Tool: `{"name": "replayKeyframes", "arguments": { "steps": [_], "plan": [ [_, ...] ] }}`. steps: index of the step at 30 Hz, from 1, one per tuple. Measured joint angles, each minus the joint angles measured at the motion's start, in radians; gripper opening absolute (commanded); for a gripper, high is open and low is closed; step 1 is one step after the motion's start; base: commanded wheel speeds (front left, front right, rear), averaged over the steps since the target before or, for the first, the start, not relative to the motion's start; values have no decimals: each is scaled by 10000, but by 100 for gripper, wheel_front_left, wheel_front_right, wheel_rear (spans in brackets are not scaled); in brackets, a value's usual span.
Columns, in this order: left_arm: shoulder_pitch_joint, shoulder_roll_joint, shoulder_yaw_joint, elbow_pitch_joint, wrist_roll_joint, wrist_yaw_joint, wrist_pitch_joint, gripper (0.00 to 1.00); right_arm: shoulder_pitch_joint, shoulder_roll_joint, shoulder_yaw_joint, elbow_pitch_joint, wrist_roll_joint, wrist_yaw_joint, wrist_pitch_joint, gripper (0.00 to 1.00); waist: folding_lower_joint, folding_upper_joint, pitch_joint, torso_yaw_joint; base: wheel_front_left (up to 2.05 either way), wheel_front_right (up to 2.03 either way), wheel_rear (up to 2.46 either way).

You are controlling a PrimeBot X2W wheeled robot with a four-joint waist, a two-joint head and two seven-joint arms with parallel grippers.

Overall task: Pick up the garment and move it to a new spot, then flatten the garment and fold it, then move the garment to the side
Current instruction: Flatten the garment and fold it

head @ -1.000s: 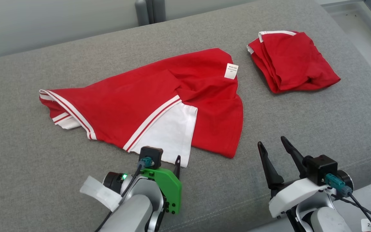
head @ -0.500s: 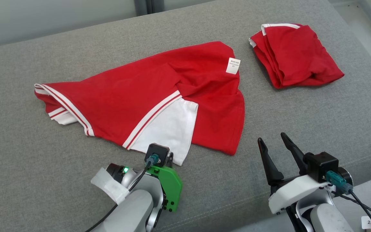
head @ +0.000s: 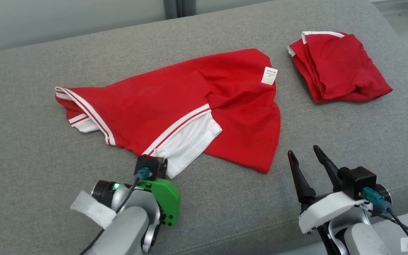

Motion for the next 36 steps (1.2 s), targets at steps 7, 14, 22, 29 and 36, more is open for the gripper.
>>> {"name": "replayKeyframes", "arguments": {
  "steps": [7, 14, 22, 29, 36],
  "plan": [
    [889, 1432, 775, -1789, -278, 899, -155, 0, 126, 0, -69, 2, -4, 0, 46, 100, 0, 0, -269, 366, 0, 0, 0],
    [2050, 2838, 1666, -4056, -692, 2006, 249, 0, 204, 2, -127, -82, -52, 0, 121, 100, 0, 0, -426, 699, 0, 0, 0],
    [2940, 3779, 2527, -5889, -951, 3058, 430, 0, 220, 0, -102, -196, -100, 0, 197, 100, 0, 0, -454, 848, 0, 0, 0],
    [3582, 4276, 2740, -6454, -1053, 3499, 675, 0, 251, 2, -92, -232, -153, 0, 270, 100, 0, 0, -489, 843, 0, 0, 0],
    [3937, 4059, 2663, -6040, -1277, 3528, 583, 100, 280, 2, -79, -326, -240, 0, 387, 100, 0, 0, -525, 851, 0, 0, 0]
  ]
}}
